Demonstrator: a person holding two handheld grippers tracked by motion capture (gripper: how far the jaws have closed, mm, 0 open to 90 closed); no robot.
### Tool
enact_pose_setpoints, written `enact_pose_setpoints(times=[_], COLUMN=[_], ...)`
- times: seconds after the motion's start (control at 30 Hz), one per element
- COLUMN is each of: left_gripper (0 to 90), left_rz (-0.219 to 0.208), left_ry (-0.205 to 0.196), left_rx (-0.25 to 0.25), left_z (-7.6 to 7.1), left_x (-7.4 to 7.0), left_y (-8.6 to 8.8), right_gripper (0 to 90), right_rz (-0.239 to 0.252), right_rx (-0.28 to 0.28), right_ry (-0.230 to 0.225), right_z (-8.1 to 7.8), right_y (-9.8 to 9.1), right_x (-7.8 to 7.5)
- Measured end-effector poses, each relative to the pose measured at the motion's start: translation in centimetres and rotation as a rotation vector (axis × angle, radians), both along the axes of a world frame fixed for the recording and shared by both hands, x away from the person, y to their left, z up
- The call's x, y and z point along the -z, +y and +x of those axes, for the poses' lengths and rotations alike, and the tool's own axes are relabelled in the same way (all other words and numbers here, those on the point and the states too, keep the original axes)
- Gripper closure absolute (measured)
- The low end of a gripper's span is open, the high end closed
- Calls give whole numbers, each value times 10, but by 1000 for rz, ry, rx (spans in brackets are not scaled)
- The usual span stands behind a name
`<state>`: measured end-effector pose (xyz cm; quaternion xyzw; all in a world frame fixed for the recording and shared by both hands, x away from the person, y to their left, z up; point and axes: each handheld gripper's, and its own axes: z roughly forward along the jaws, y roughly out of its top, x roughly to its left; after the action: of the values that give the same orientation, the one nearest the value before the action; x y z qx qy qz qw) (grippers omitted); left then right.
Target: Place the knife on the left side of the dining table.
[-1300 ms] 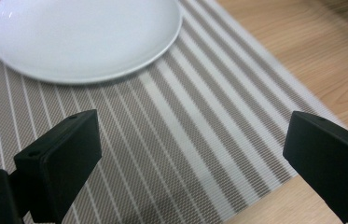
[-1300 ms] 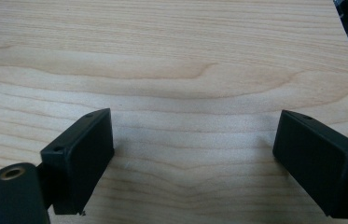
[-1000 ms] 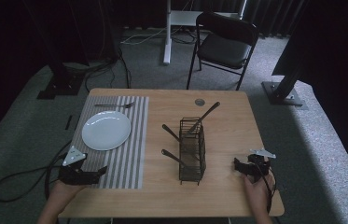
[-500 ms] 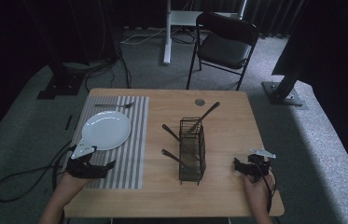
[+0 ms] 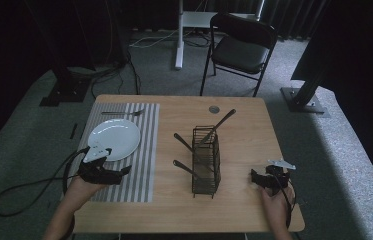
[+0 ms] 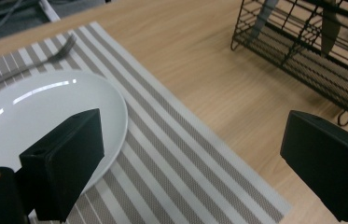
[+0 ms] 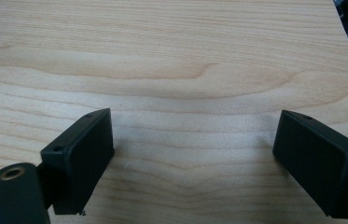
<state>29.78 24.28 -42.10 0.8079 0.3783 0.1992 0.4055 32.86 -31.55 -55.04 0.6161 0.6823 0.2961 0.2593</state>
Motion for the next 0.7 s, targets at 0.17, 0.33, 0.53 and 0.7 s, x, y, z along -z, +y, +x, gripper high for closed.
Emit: enact_pose_setpoints(times=[0.17,0.33,0.53,0.7], left_gripper=[62,62,62,63], left_rz=[0,-15,-11,-16], left_ry=[-10,-19,-25,-31], left_rx=[19,48,84,113], left_z=[4,8,14,19], left_x=[-5,-12,-20,-25], left_y=[-8,-18,-32,-45], right_gripper=[117,117,117,117], right_rz=[0,0,0,0], right_rx=[0,0,0,0], right_ry=[0,0,0,0], right_z=[0,0,0,0], right_y=[0,0,0,0], right_x=[0,0,0,0])
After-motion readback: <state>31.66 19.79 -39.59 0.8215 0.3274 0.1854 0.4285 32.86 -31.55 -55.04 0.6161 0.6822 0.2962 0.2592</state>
